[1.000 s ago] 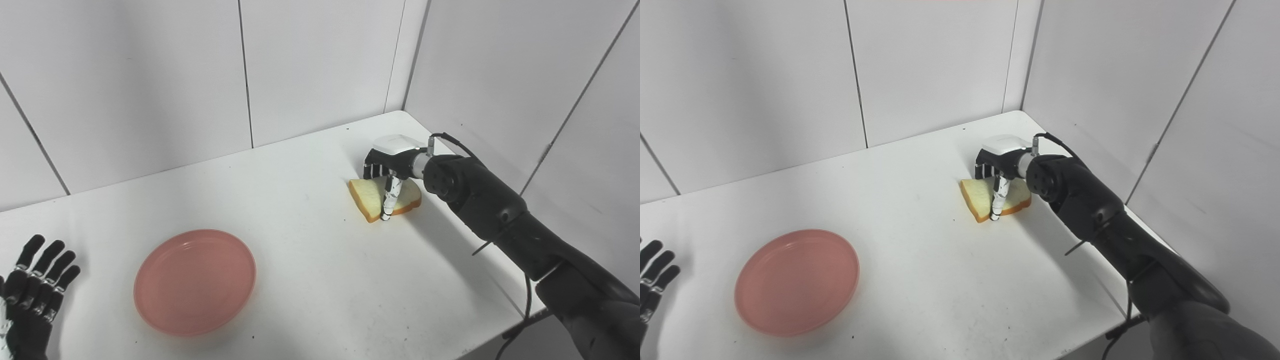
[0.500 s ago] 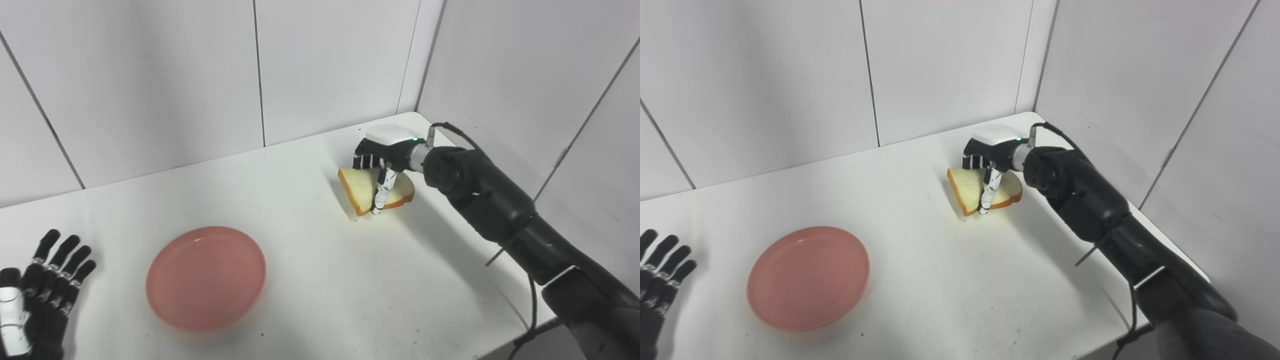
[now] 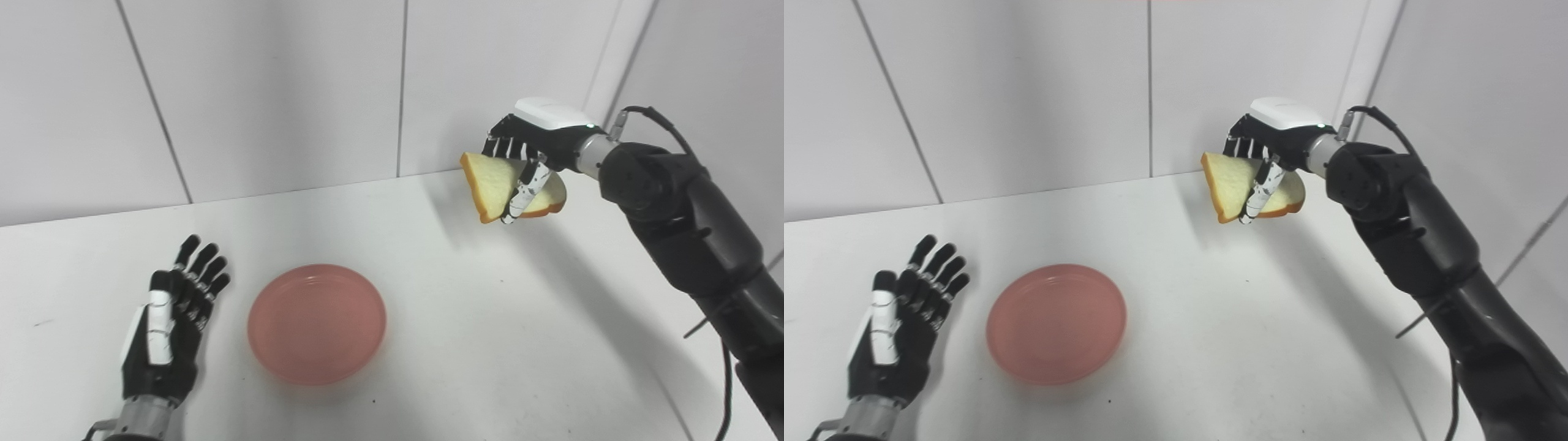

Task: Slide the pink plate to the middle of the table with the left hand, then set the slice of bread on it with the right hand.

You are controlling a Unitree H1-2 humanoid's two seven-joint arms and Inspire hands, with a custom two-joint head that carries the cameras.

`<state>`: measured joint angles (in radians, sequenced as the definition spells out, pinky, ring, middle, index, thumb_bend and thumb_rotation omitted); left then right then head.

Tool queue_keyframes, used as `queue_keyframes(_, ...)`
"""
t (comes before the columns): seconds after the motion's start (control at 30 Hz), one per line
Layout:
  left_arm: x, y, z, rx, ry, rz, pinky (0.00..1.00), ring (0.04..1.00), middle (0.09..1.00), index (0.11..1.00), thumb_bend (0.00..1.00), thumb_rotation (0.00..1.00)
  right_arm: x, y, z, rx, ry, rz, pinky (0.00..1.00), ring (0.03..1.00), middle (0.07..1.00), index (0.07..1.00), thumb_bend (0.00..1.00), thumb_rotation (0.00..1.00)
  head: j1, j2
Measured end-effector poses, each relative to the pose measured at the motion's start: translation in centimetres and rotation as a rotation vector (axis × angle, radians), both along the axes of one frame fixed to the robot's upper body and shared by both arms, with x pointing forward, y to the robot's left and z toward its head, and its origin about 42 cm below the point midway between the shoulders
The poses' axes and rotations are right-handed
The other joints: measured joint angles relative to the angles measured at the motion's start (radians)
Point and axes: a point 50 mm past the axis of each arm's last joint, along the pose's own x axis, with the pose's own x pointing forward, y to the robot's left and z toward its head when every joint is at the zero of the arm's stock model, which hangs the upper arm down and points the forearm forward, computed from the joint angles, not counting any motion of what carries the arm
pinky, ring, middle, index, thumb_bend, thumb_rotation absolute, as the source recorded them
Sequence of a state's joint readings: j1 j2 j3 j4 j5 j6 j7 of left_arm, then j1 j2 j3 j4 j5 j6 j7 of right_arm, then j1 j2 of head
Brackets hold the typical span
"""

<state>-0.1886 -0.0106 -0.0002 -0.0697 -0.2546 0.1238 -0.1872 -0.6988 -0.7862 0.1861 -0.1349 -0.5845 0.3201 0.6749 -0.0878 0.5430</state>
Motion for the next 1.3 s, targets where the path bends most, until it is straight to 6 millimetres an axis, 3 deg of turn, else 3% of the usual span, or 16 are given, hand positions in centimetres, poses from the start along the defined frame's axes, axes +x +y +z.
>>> queue_keyframes(0.07,-0.1,-0.7,0.0,0.000,0.014,0.001,0.96,0.941,0.940,0.946,0.77,0.90,0.4,1.3,0.0,0.016,0.000,0.033,0.39,0.437,0.458,0.519,0.53,0.00,0.000,0.000)
queue_keyframes(0.13,-0.1,-1.4,0.0,0.002,0.015,-0.004,0.96,0.942,0.944,0.951,0.77,0.91,0.8,2.8,-0.2,0.054,-0.002,0.071,0.39,0.438,0.456,0.521,0.52,0.00,0.072,0.006)
queue_keyframes(0.2,-0.1,-2.0,0.1,0.005,0.016,-0.003,0.96,0.938,0.944,0.951,0.76,0.91,1.3,4.4,-0.9,0.079,-0.003,0.109,0.39,0.446,0.457,0.522,0.52,0.00,0.072,0.006)
queue_keyframes(0.47,-0.1,-2.7,0.1,0.018,0.015,0.002,0.94,0.930,0.943,0.951,0.79,0.89,3.0,9.7,-3.4,0.131,0.030,0.256,0.37,0.429,0.459,0.519,0.53,0.00,0.167,0.014)
queue_keyframes(0.8,0.0,-3.4,0.1,0.020,0.012,-0.001,0.96,0.935,0.951,0.959,0.79,0.88,3.1,15.2,-5.3,0.165,0.079,0.392,0.43,0.474,0.475,0.501,0.53,0.00,0.194,0.023)
queue_keyframes(0.9,0.2,-3.7,0.1,0.017,0.012,-0.001,0.95,0.933,0.949,0.956,0.79,0.88,2.9,16.8,-6.0,0.140,0.088,0.413,0.36,0.434,0.459,0.516,0.53,0.00,0.200,0.026)
queue_keyframes(1.03,0.2,-3.9,0.1,0.013,0.012,0.002,0.97,0.944,0.957,0.965,0.78,0.89,2.8,18.3,-6.8,0.146,0.111,0.442,0.43,0.461,0.468,0.509,0.53,0.00,0.221,0.031)
queue_keyframes(1.07,0.2,-4.0,0.2,0.012,0.011,0.001,0.97,0.946,0.958,0.966,0.78,0.90,2.9,18.5,-7.1,0.146,0.122,0.446,0.52,0.485,0.474,0.503,0.53,0.00,0.221,0.031)
queue_keyframes(1.13,0.2,-4.2,0.2,0.012,0.011,-0.002,0.97,0.952,0.961,0.970,0.77,0.91,3.1,18.7,-7.9,0.139,0.148,0.451,0.51,0.483,0.474,0.503,0.53,0.00,0.229,0.034)
queue_keyframes(1.17,0.2,-4.2,0.2,0.012,0.010,-0.002,0.97,0.950,0.959,0.968,0.77,0.90,3.2,18.8,-8.2,0.137,0.160,0.453,0.44,0.456,0.463,0.510,0.53,0.00,0.226,0.037)
queue_keyframes(1.3,0.2,-4.3,0.3,0.008,0.012,0.011,0.97,0.946,0.954,0.960,0.76,0.89,3.1,19.4,-8.8,0.114,0.172,0.479,0.33,0.376,0.421,0.525,0.52,0.00,0.224,0.040)
